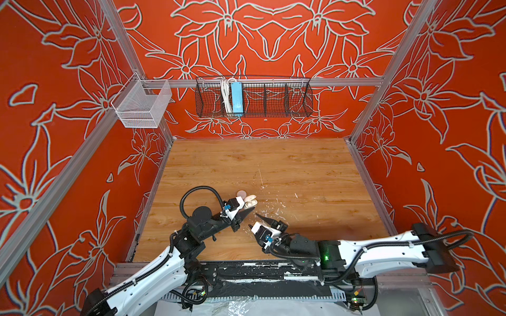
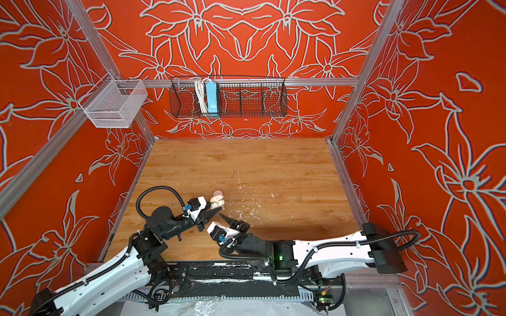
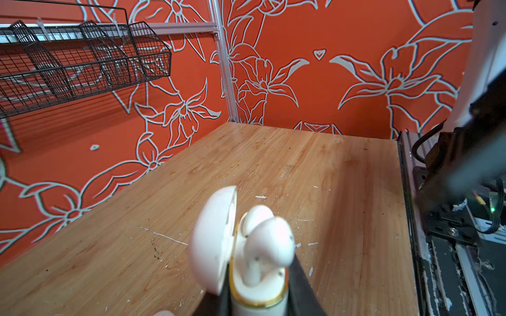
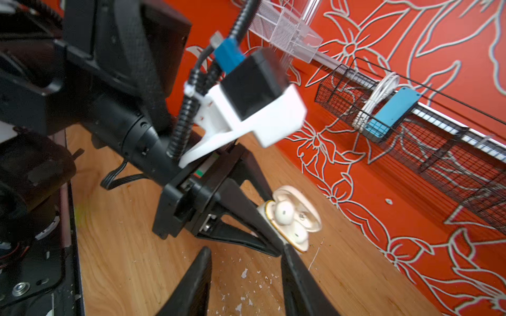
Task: Insert wireless bluetooth earbuds into charging case
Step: Insert the wireless bluetooth earbud into the charging case, then touch the wireless bluetooth earbud to the charging case.
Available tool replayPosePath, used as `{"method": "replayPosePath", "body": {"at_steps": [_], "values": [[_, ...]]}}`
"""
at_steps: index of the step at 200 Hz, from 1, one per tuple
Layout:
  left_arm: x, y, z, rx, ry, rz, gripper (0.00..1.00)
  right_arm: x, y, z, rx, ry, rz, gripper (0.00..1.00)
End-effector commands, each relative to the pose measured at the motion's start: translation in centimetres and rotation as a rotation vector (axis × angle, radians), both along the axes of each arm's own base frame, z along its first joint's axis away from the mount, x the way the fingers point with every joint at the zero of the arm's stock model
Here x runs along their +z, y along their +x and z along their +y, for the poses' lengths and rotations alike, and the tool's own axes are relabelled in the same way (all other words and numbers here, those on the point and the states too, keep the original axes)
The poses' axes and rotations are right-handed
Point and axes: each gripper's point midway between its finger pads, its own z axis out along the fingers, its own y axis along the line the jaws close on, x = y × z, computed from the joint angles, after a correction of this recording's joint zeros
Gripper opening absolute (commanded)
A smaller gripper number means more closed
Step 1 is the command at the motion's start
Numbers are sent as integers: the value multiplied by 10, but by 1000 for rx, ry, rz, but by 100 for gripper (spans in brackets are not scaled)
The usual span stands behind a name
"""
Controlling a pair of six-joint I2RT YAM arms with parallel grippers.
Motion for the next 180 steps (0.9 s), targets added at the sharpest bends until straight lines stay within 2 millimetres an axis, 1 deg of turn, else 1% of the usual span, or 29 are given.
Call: {"method": "replayPosePath", "body": {"at_steps": [1,18,31,36,46,59,65,72,85,98,115,155,180], "values": [[11,-5,-2,-32,-25,-54,0,12,7,-12,-49,3,1,44],[12,-16,-7,-95,-26,-83,0,19,5,-10,-34,18,20,46],[13,-23,-10,-136,-31,-100,0,26,11,-12,-64,50,42,48],[14,-24,-10,-146,-33,-106,0,29,13,-14,-70,58,60,47],[14,-28,-12,-166,-31,-110,0,32,19,-16,-75,59,107,41],[14,-29,-14,-182,-30,-111,0,33,25,-18,-84,55,165,24],[14,-29,-14,-186,-29,-109,0,35,25,-19,-83,56,176,18],[14,-29,-15,-189,-25,-104,0,37,23,-18,-68,64,182,14],[12,-28,-16,-189,-18,-95,0,40,18,-15,-27,78,191,10],[12,-27,-17,-190,-15,-91,0,41,16,-13,-15,85,196,9],[11,-27,-18,-193,-11,-89,0,37,17,-9,-15,73,199,9],[10,-26,-19,-195,-6,-81,0,28,13,7,16,40,228,3],[10,-26,-20,-204,-4,-75,0,19,14,14,2,-6,242,0]]}}
